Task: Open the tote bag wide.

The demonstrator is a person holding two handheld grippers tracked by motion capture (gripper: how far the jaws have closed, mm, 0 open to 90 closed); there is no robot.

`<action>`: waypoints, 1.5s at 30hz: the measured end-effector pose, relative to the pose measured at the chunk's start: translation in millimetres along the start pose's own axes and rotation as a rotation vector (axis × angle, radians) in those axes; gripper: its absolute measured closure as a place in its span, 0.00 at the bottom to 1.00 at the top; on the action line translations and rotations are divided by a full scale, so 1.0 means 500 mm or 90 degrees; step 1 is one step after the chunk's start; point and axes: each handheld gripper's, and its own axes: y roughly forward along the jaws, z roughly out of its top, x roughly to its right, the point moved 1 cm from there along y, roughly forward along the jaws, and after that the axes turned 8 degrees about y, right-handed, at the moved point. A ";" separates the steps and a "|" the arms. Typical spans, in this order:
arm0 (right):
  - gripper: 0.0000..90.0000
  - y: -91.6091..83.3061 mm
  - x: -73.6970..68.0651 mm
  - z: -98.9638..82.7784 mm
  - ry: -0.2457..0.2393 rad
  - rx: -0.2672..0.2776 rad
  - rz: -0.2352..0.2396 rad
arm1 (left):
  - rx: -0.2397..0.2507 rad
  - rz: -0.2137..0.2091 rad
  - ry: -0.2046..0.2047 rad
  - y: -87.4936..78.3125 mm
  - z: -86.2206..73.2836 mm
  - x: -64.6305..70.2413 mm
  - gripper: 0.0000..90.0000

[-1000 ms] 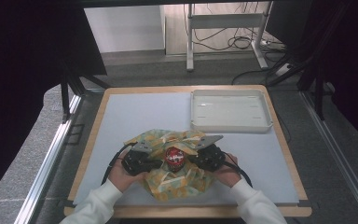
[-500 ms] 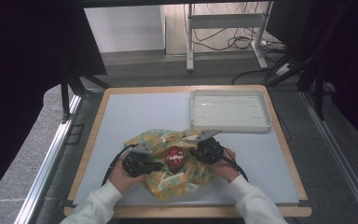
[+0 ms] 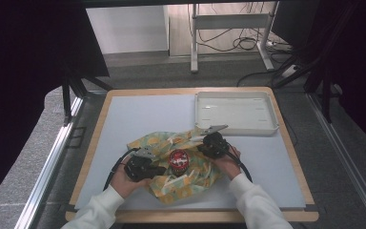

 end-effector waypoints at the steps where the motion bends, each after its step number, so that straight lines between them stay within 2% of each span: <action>1: 0.99 0.001 0.004 0.000 0.005 0.001 -0.005 | 0.000 0.000 -0.001 0.000 -0.001 0.000 1.00; 4: 0.99 0.009 0.017 -0.001 0.028 -0.005 -0.014 | -0.003 -0.001 0.000 0.002 -0.002 0.000 1.00; 7: 0.99 0.017 0.022 -0.004 0.035 -0.012 -0.017 | -0.005 -0.002 0.000 0.003 -0.002 0.000 1.00; 12: 0.99 0.010 0.011 -0.004 0.025 0.000 -0.013 | 0.001 0.000 -0.001 -0.001 -0.002 -0.001 1.00; 15: 0.99 -0.025 -0.003 0.002 0.002 0.031 -0.007 | 0.015 0.003 0.002 -0.011 0.002 0.001 1.00; 17: 0.99 -0.071 -0.024 0.003 -0.012 0.060 0.004 | 0.026 0.005 0.003 -0.022 0.007 0.002 1.00; 18: 0.99 -0.071 -0.024 0.003 -0.012 0.060 0.004 | 0.032 0.008 0.003 -0.026 0.009 0.003 1.00; 19: 0.99 -0.087 -0.032 0.003 -0.019 0.070 0.010 | 0.033 0.010 0.008 -0.031 0.012 0.003 1.00; 20: 0.99 -0.117 -0.052 0.001 -0.035 0.087 0.019 | 0.041 0.011 0.003 -0.033 0.014 0.003 1.00; 21: 0.99 -0.117 -0.052 0.001 -0.035 0.087 0.019 | 0.040 0.013 0.007 -0.037 0.017 0.002 1.00; 23: 0.99 -0.138 -0.071 -0.002 -0.051 0.093 0.031 | 0.045 0.016 0.004 -0.040 0.023 -0.001 1.00; 25: 0.99 -0.146 -0.085 -0.008 -0.064 0.084 0.043 | 0.047 0.017 -0.003 -0.039 0.031 -0.006 1.00; 27: 0.99 -0.131 -0.094 -0.022 -0.078 0.052 0.046 | 0.040 0.020 -0.004 -0.034 0.037 -0.013 1.00; 28: 0.99 -0.131 -0.094 -0.022 -0.078 0.052 0.046 | 0.036 0.022 -0.006 -0.029 0.040 -0.017 1.00; 29: 0.99 -0.113 -0.091 -0.033 -0.071 0.027 0.041 | 0.031 0.025 -0.011 -0.022 0.043 -0.022 1.00; 30: 0.99 -0.113 -0.091 -0.033 -0.071 0.027 0.041 | 0.025 0.029 -0.013 -0.015 0.045 -0.027 1.00; 34: 0.99 -0.086 -0.086 -0.053 -0.061 -0.013 0.044 | -0.003 0.037 -0.022 0.013 0.042 -0.049 1.00; 36: 0.99 -0.070 -0.093 -0.073 -0.069 -0.042 0.063 | -0.016 0.045 -0.032 0.031 0.040 -0.063 1.00; 37: 0.99 -0.070 -0.093 -0.073 -0.069 -0.042 0.063 | -0.016 0.045 -0.032 0.031 0.040 -0.063 1.00; 38: 0.99 -0.067 -0.101 -0.086 -0.075 -0.055 0.082 | -0.019 0.051 -0.038 0.042 0.039 -0.072 1.00; 39: 0.99 -0.067 -0.101 -0.086 -0.075 -0.055 0.082 | -0.019 0.051 -0.038 0.042 0.039 -0.072 1.00; 42: 0.99 -0.078 -0.122 -0.115 -0.093 -0.072 0.117 | -0.022 0.058 -0.052 0.057 0.039 -0.086 1.00; 45: 0.99 -0.086 -0.133 -0.131 -0.100 -0.080 0.133 | -0.024 0.062 -0.061 0.068 0.041 -0.097 1.00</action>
